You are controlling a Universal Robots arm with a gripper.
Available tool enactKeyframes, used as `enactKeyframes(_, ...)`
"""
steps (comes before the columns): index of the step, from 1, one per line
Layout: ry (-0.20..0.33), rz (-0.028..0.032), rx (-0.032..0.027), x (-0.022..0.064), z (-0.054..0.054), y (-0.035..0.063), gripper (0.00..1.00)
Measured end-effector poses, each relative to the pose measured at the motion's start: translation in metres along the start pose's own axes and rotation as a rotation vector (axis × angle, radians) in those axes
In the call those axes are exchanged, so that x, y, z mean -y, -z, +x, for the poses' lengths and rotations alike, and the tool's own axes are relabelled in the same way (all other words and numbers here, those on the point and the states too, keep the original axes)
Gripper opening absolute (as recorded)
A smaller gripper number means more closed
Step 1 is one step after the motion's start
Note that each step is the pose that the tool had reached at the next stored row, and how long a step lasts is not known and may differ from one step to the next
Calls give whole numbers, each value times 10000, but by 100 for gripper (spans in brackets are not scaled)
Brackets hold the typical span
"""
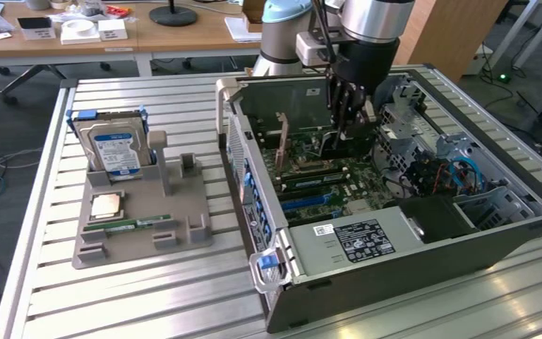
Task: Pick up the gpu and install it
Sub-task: 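Insert the gpu into the slot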
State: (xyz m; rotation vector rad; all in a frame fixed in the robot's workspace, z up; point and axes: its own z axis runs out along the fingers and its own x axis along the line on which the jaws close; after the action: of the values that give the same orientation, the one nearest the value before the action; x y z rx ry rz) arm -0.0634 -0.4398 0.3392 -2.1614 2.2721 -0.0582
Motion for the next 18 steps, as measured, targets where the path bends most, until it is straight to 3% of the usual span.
enactKeyframes(18,0,17,0,-5,-2,-107,26)
